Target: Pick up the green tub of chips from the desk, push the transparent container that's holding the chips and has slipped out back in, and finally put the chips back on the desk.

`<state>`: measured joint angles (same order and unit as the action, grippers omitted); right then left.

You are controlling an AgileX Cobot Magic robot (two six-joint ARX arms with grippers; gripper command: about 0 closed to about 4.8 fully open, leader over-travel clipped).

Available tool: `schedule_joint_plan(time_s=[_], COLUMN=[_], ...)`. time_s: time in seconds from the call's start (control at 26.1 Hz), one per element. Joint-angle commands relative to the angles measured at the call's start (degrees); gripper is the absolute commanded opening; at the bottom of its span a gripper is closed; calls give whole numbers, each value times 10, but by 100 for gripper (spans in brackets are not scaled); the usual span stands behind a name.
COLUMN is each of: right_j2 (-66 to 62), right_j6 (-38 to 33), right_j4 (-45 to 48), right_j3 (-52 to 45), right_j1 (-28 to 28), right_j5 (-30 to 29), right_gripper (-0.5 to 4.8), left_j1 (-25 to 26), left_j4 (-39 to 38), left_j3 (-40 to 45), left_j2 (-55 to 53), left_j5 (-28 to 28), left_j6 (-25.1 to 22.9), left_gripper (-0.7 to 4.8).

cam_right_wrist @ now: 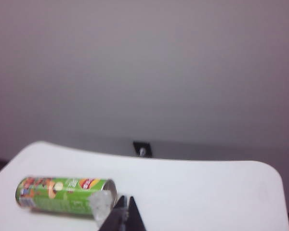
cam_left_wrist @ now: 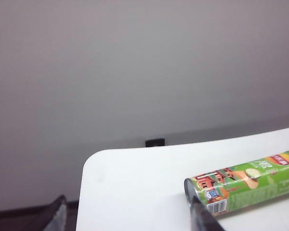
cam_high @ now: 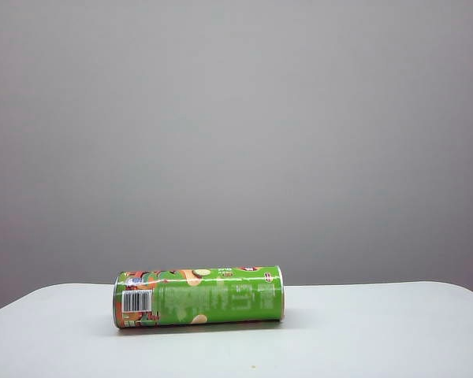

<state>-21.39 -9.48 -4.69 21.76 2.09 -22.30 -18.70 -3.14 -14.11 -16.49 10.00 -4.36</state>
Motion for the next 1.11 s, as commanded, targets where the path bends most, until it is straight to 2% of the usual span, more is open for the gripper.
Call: schedule_joint_plan(time_s=[0.04,0.15,0.19,0.23,0.27,0.46,0.73,0.92,1.11], right_j2=[58,110,125,160,187,213,214,214,214], right_j6=[-26,-41,-44,-77,-101,-101,-98,-93,-71], right_j4=[4,3,6,2,-3,-33,-24,-36,-36], right_j3=[-28,-57,-64,-77,-89,-121,-193,-217,-217], right_j1=[-1,-1,-3,-4,-4,-4,-3,-3,-3], right_j5=[15,34,50,79,92,93,104,113,115], right_gripper=[-2,-2,-2,-2,-2,-2,-2,-2,-2], left_j1=[0,0,0,0,0,0,0,0,1], left_j4=[40,70,80,90,90,92,107,95,83], left_j3=[22,49,62,83,97,122,138,138,138], left_j2=[31,57,67,84,97,121,134,134,134], left_j5=[3,2,2,2,-1,-15,-78,-70,-31], left_j6=[3,1,-5,-11,-11,-12,-17,-32,-34], left_gripper=[330,318,284,241,236,236,228,152,76])
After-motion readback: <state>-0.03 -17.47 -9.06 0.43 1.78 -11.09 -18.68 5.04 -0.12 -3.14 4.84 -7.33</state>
